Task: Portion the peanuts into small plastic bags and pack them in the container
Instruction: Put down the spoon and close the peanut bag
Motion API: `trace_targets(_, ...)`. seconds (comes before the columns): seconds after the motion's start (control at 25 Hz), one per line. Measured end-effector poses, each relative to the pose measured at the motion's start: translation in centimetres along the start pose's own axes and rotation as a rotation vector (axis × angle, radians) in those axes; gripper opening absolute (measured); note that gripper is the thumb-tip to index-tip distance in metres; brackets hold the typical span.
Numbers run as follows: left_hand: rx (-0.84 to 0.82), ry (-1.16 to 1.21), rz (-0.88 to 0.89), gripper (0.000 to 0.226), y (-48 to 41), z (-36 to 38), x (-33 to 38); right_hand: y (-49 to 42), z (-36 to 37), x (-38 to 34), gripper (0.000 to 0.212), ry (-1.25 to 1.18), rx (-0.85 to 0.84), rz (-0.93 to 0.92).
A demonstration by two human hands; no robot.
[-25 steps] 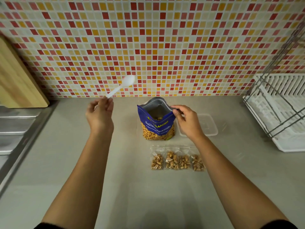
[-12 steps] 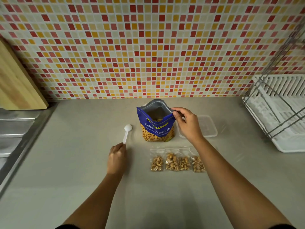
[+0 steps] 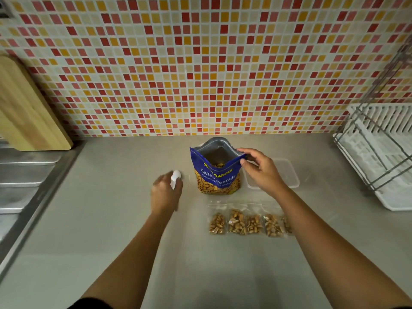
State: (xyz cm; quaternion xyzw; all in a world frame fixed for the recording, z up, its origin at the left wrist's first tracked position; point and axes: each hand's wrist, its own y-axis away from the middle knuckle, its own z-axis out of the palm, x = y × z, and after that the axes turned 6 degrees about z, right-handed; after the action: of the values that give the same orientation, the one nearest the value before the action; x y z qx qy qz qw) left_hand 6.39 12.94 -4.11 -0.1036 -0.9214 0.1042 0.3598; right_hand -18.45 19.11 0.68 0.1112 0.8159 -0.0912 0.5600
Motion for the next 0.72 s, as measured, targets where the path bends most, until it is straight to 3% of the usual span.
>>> trace_targets(0.08, -0.145, 0.298, -0.056, 0.054, -3.1, -1.4, 2.7, -0.2, -0.6, 0.3, 0.047, 0.016, -0.037, 0.045)
trace_targets(0.16, -0.380, 0.386, 0.040, 0.070, -5.2, -2.1, 4.7, -0.4, -0.7, 0.2, 0.046, 0.054, -0.013, 0.059)
trace_targets(0.24, -0.500, 0.320, 0.144, 0.057, -6.4, -2.3, 5.3, -0.7, -0.5, -0.2, 0.034, 0.039, 0.000, 0.062)
trace_targets(0.36, -0.489, 0.111, 0.314, 0.027, -8.0, -2.6, 4.7, -1.4, -0.9, -0.5, 0.017, 0.068, 0.031, 0.037)
trace_targets(0.48, -0.499, 0.049, 0.346, 0.027, -9.2, -3.5, 3.7, -2.1, -1.4, -0.2, 0.009, 0.110, 0.131, 0.067)
trace_targets(0.72, -0.513, -0.095, 0.422, 0.029, -9.7, -4.2, 2.9, -3.0, 0.0, -0.3, 0.017, 0.179, 0.185, 0.178)
